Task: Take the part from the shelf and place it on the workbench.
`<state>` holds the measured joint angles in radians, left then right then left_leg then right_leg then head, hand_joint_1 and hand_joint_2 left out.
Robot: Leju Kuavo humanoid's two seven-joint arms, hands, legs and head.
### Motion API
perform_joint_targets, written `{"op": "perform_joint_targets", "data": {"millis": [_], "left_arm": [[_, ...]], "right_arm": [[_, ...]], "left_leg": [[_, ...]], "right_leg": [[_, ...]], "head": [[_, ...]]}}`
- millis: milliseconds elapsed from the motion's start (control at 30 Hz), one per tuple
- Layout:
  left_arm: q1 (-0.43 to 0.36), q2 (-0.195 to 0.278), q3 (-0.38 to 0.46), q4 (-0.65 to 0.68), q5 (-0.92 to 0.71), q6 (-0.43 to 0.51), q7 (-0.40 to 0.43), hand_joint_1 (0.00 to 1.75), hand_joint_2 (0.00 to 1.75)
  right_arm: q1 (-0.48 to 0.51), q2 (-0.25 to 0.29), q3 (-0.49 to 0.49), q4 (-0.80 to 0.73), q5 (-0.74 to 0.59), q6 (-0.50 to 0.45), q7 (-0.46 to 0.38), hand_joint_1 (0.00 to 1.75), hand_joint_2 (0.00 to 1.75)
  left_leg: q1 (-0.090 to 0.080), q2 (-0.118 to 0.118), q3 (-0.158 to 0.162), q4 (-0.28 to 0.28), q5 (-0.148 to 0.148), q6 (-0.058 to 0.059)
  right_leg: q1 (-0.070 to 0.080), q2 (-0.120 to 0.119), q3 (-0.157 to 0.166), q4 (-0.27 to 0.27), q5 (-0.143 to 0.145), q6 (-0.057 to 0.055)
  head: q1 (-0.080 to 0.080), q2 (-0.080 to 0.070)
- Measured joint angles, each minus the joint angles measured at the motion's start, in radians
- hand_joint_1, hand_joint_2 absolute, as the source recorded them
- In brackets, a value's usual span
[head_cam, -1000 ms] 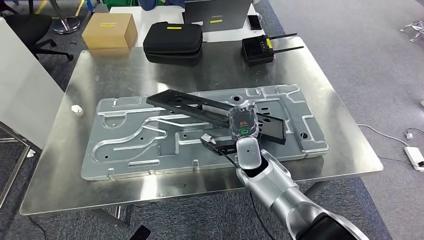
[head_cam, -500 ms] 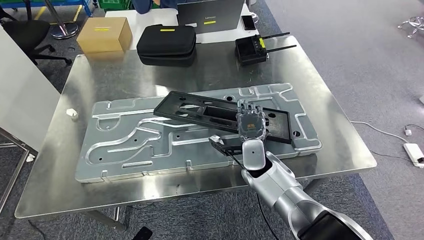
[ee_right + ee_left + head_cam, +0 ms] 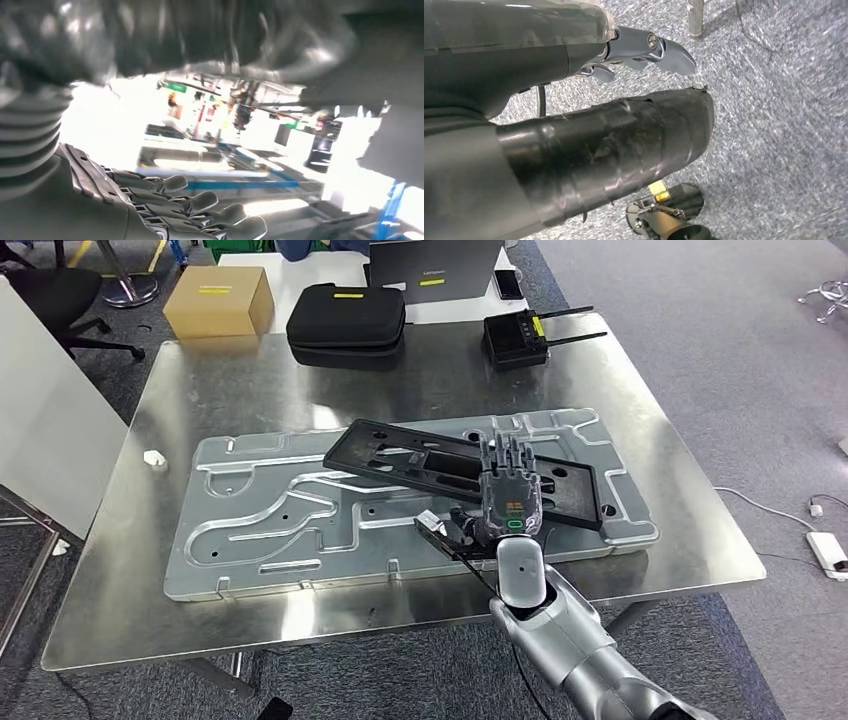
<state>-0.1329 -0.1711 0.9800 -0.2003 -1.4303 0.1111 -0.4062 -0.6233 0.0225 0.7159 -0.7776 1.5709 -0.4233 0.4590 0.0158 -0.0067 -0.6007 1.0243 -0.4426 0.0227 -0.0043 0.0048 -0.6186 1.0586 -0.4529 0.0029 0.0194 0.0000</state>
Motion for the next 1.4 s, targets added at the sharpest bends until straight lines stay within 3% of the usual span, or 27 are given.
{"op": "perform_joint_targets", "data": {"millis": [67,167,267,333,367,400,433,500,567,667,733,800,833,867,900,967,1033,1100,1167,1233,1300,1333,1367,1400], "left_arm": [[0.005,0.0,0.001,0.0,0.006,0.002,-0.004,0.0,0.0],[0.012,0.001,0.002,0.0,0.008,0.004,-0.007,0.0,0.0],[0.014,0.003,0.003,0.0,0.021,0.011,-0.01,0.0,0.0],[0.019,0.004,0.005,0.0,0.034,0.017,-0.015,0.0,0.0],[0.024,0.005,0.007,0.0,0.041,0.022,-0.017,0.0,0.0],[0.031,0.006,0.01,0.0,0.048,0.028,-0.017,0.0,0.0],[0.038,0.007,0.014,0.0,0.053,0.037,-0.017,0.0,0.0],[0.048,0.009,0.024,0.0,0.063,0.055,-0.016,0.0,0.0],[0.054,0.009,0.035,0.0,0.071,0.068,-0.016,0.0,0.0],[0.059,0.007,0.049,0.0,0.076,0.085,-0.011,0.0,0.0],[0.059,0.004,0.055,0.0,0.077,0.094,-0.006,0.0,0.0],[0.06,0.004,0.058,0.0,0.076,0.1,-0.001,0.0,0.0],[0.06,0.004,0.059,0.0,0.076,0.102,0.001,0.0,0.0],[0.06,0.004,0.06,0.0,0.076,0.103,0.003,0.0,0.0],[0.06,0.004,0.061,0.0,0.076,0.103,0.005,0.0,0.0],[0.06,0.003,0.064,0.0,0.075,0.103,0.008,0.0,0.0],[0.059,0.003,0.07,0.0,0.075,0.104,0.012,0.0,0.0],[0.059,0.003,0.075,0.0,0.075,0.106,0.016,0.0,0.0],[0.059,0.003,0.079,0.0,0.075,0.107,0.018,0.0,0.0],[0.059,0.003,0.08,0.0,0.075,0.108,0.02,0.0,0.0],[0.061,0.004,0.082,0.0,0.075,0.11,0.023,0.0,0.0],[0.062,0.003,0.082,0.0,0.075,0.11,0.025,0.0,0.0],[0.063,0.003,0.083,0.0,0.075,0.111,0.025,0.0,0.0],[0.064,0.004,0.083,0.0,0.075,0.111,0.026,0.0,0.0]], "right_arm": [[0.021,-0.03,0.009,-0.074,0.0,0.019,0.022,0.0,0.0],[0.045,-0.063,0.017,-0.154,0.0,0.031,0.028,0.0,0.0],[0.073,-0.096,0.026,-0.225,0.0,0.056,0.008,0.0,0.0],[0.123,-0.137,0.031,-0.294,0.0,0.063,-0.004,0.0,0.0],[0.161,-0.16,0.026,-0.337,0.0,0.051,-0.014,0.0,0.0],[0.208,-0.177,0.012,-0.384,0.0,0.024,-0.031,0.0,0.0],[0.263,-0.189,-0.012,-0.439,-0.005,-0.02,-0.061,0.0,0.0],[0.384,-0.186,-0.088,-0.562,-0.049,-0.138,-0.169,0.0,0.0],[0.495,-0.151,-0.178,-0.687,-0.151,-0.232,-0.329,0.0,0.0],[0.628,-0.063,-0.308,-0.862,-0.343,-0.272,-0.575,0.0,0.0],[0.7,0.0,-0.382,-0.959,-0.461,-0.275,-0.731,0.0,0.0],[0.757,0.054,-0.441,-1.032,-0.551,-0.276,-0.858,0.0,0.0],[0.781,0.077,-0.465,-1.061,-0.585,-0.276,-0.898,0.0,0.0],[0.802,0.093,-0.482,-1.086,-0.616,-0.276,-0.925,0.0,0.0],[0.82,0.105,-0.493,-1.108,-0.646,-0.276,-0.948,0.0,0.0],[0.849,0.119,-0.501,-1.148,-0.706,-0.275,-0.985,0.0,0.0],[0.872,0.128,-0.501,-1.178,-0.745,-0.275,-1.0,0.0,0.0],[0.893,0.133,-0.502,-1.197,-0.766,-0.275,-0.999,0.0,0.0],[0.91,0.137,-0.502,-1.21,-0.778,-0.275,-0.996,0.0,0.0],[0.921,0.139,-0.502,-1.217,-0.788,-0.275,-0.992,0.0,0.0],[0.931,0.14,-0.502,-1.22,-0.795,-0.275,-0.988,0.0,0.0],[0.935,0.14,-0.502,-1.22,-0.796,-0.275,-0.987,0.0,0.0],[0.938,0.14,-0.502,-1.221,-0.796,-0.275,-0.987,0.0,0.0],[0.94,0.14,-0.502,-1.221,-0.797,-0.275,-0.986,0.0,0.0]], "left_leg": [[-0.001,0.0,-0.001,-0.002,0.0,-0.009],[-0.001,0.001,-0.007,0.016,-0.018,-0.023],[0.001,0.001,-0.077,0.177,-0.108,-0.031],[0.001,0.002,-0.12,0.27,-0.139,-0.035],[0.002,0.002,-0.117,0.265,-0.127,-0.035],[0.002,0.002,-0.093,0.221,-0.098,-0.034],[0.003,0.002,-0.057,0.152,-0.064,-0.032],[0.0,0.0,0.005,0.037,-0.029,-0.025],[-0.004,-0.002,0.022,0.006,-0.031,-0.018],[0.0,-0.001,0.027,-0.002,-0.026,-0.002],[0.003,0.001,0.031,-0.008,-0.023,0.01],[0.003,0.002,0.03,-0.008,-0.023,0.013],[0.003,0.003,0.03,-0.008,-0.023,0.013],[0.003,0.003,0.03,-0.007,-0.023,0.013],[0.003,0.003,0.031,-0.007,-0.023,0.013],[0.002,0.003,0.034,-0.006,-0.024,0.009],[-0.001,0.003,0.035,-0.006,-0.025,0.0],[-0.003,0.003,0.038,-0.011,-0.022,-0.013],[-0.003,0.004,0.036,-0.006,-0.031,-0.023],[-0.003,0.004,0.008,0.066,-0.084,-0.03],[-0.002,0.003,-0.046,0.2,-0.158,-0.035],[-0.002,0.004,-0.065,0.252,-0.178,-0.037],[-0.002,0.004,-0.069,0.271,-0.179,-0.037],[-0.002,0.004,-0.052,0.248,-0.16,-0.036]], "right_leg": [[0.007,0.0,0.008,-0.022,0.001,-0.006],[-0.001,0.0,0.015,-0.036,0.009,-0.021],[-0.005,-0.002,0.02,-0.043,0.012,-0.033],[-0.003,-0.006,0.021,-0.041,0.009,-0.034],[-0.003,-0.008,0.021,-0.039,0.007,-0.033],[-0.002,-0.008,0.023,-0.036,0.004,-0.031],[-0.002,-0.009,0.025,-0.033,-0.001,-0.028],[0.001,-0.008,0.025,-0.024,-0.009,-0.02],[0.004,-0.008,0.024,-0.02,-0.013,-0.012],[0.0,-0.007,0.022,-0.003,-0.031,0.002],[-0.003,-0.005,-0.011,0.077,-0.083,0.01],[-0.005,-0.005,-0.067,0.202,-0.144,0.016],[-0.007,-0.005,-0.086,0.243,-0.156,0.018],[-0.008,-0.005,-0.088,0.25,-0.149,0.019],[-0.009,-0.005,-0.069,0.217,-0.124,0.018],[-0.008,-0.006,0.003,0.08,-0.064,0.011],[-0.002,-0.005,0.05,-0.013,-0.037,0.003],[0.002,-0.004,0.055,-0.028,-0.033,-0.004],[-0.004,-0.005,0.056,-0.037,-0.024,-0.016],[-0.009,-0.008,0.056,-0.047,-0.015,-0.029],[-0.007,-0.01,0.05,-0.045,-0.013,-0.034],[-0.006,-0.01,0.046,-0.042,-0.012,-0.034],[-0.005,-0.01,0.043,-0.039,-0.012,-0.035],[-0.005,-0.01,0.041,-0.035,-0.012,-0.034]], "head": [[-0.001,0.0],[-0.001,0.0],[-0.003,0.0],[-0.002,0.0],[-0.002,0.0],[-0.002,0.0],[-0.002,0.0],[-0.002,0.0],[-0.001,0.0],[0.0,0.0],[0.0,0.0],[0.0,0.0],[0.0,0.0],[0.0,0.0],[0.0,0.0],[0.0,0.0],[0.0,0.0],[0.0,0.0],[0.0,0.0],[-0.002,0.0],[-0.002,0.0],[-0.002,0.0],[-0.002,0.0],[-0.002,0.0]]}}
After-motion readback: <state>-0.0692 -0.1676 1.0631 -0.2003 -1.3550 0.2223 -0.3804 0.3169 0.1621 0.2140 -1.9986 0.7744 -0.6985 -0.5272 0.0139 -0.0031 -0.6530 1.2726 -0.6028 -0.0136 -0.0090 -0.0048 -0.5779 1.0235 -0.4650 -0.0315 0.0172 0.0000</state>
